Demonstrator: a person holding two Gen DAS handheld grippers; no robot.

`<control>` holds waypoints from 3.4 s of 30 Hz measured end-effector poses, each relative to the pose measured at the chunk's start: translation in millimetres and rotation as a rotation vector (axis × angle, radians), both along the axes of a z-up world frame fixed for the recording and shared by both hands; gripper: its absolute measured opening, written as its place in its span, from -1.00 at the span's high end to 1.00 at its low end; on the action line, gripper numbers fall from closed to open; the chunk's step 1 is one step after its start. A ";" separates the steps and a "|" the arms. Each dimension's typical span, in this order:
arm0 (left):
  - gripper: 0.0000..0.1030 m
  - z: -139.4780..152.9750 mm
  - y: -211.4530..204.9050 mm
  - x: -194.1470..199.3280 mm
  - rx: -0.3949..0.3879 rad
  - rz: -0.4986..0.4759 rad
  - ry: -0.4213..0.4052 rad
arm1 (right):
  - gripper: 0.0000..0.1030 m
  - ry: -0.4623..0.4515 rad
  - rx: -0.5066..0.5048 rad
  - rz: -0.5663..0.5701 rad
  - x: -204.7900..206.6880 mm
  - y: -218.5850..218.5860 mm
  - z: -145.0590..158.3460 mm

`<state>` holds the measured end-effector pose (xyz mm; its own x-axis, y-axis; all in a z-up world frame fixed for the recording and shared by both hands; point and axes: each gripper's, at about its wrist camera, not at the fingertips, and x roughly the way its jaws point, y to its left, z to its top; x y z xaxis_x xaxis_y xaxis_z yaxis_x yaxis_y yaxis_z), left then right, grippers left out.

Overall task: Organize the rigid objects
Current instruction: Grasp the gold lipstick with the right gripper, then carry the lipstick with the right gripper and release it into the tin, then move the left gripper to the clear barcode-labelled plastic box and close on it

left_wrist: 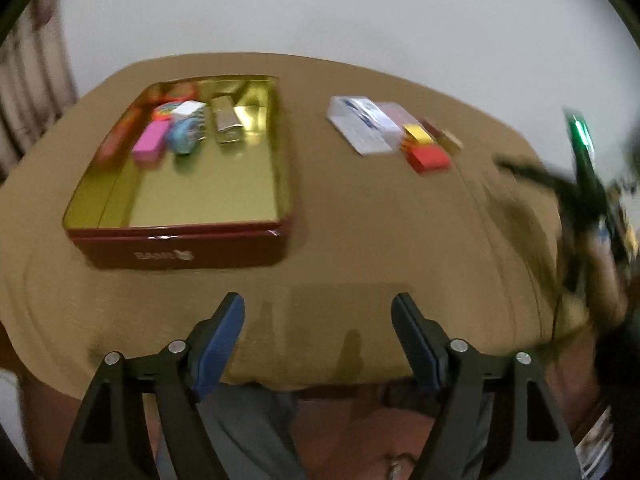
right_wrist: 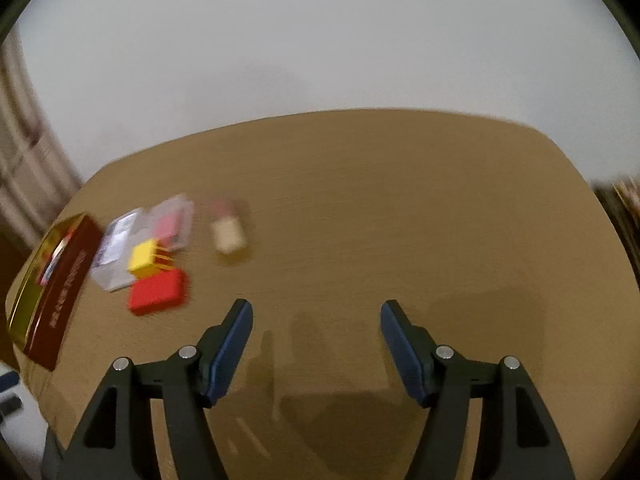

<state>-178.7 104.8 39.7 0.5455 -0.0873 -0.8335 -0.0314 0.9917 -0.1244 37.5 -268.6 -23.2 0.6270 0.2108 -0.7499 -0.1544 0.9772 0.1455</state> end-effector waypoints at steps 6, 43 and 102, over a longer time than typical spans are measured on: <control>-0.46 9.7 -12.5 -8.7 0.103 -0.035 -0.095 | -0.32 0.052 -0.111 0.194 54.3 62.7 3.9; -0.52 9.2 46.4 -62.8 0.078 0.125 0.028 | 0.61 0.183 0.058 0.232 53.0 138.8 56.0; -0.52 24.7 -9.5 -29.4 0.058 -0.062 0.010 | -0.09 -0.051 -0.058 -0.252 -49.4 40.4 -21.2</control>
